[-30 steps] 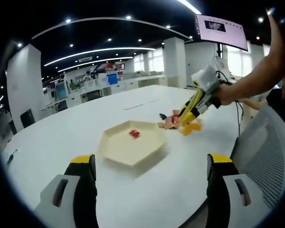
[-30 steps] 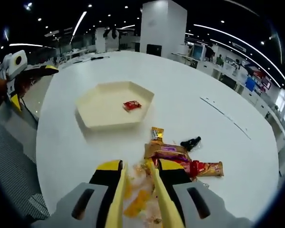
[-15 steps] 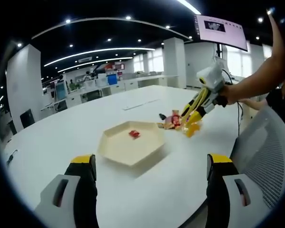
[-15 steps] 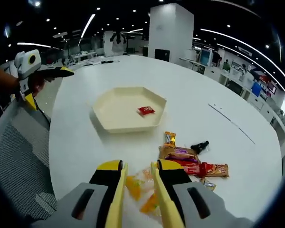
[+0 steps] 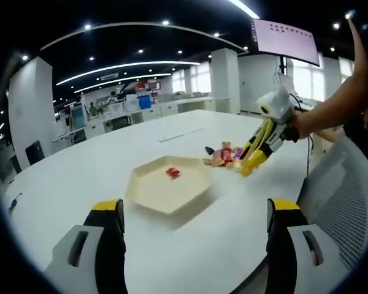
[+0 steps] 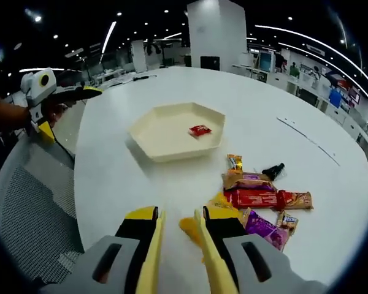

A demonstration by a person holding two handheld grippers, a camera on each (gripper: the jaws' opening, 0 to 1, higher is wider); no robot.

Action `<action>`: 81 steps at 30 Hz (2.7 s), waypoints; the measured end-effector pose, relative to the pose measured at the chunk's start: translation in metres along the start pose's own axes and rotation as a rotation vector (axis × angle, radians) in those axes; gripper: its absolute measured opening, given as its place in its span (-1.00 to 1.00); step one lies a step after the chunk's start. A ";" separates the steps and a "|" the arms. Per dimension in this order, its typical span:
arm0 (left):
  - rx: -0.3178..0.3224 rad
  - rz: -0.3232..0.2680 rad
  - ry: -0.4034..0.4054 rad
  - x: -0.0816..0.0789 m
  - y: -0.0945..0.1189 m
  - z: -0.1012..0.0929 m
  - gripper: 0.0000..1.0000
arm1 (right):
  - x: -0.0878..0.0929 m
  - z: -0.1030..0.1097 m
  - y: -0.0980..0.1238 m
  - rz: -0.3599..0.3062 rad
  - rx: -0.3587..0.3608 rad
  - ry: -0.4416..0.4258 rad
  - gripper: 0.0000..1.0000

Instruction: Place the target food into the container with the food tongs after gripping and lifting it, then release it inside without dropping or visibly crushing the food.

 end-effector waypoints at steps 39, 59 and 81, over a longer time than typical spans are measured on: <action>-0.007 -0.006 0.007 0.000 0.001 0.002 0.84 | 0.006 -0.038 -0.018 0.160 0.171 -0.187 -0.41; -0.006 -0.005 0.004 0.000 0.002 0.001 0.84 | 0.003 -0.036 -0.021 0.176 0.171 -0.070 -0.54; -0.009 -0.012 0.002 -0.001 0.001 0.003 0.98 | -0.035 -0.040 0.002 0.116 0.100 -0.052 -0.54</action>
Point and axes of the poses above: the point that each gripper's makers call its tool centre point, and the gripper's own axes: y roughly backward along the fingers, z roughly to its left, x roughly out of its underside, the point moved 5 cm from there along y, roughly backward along the fingers
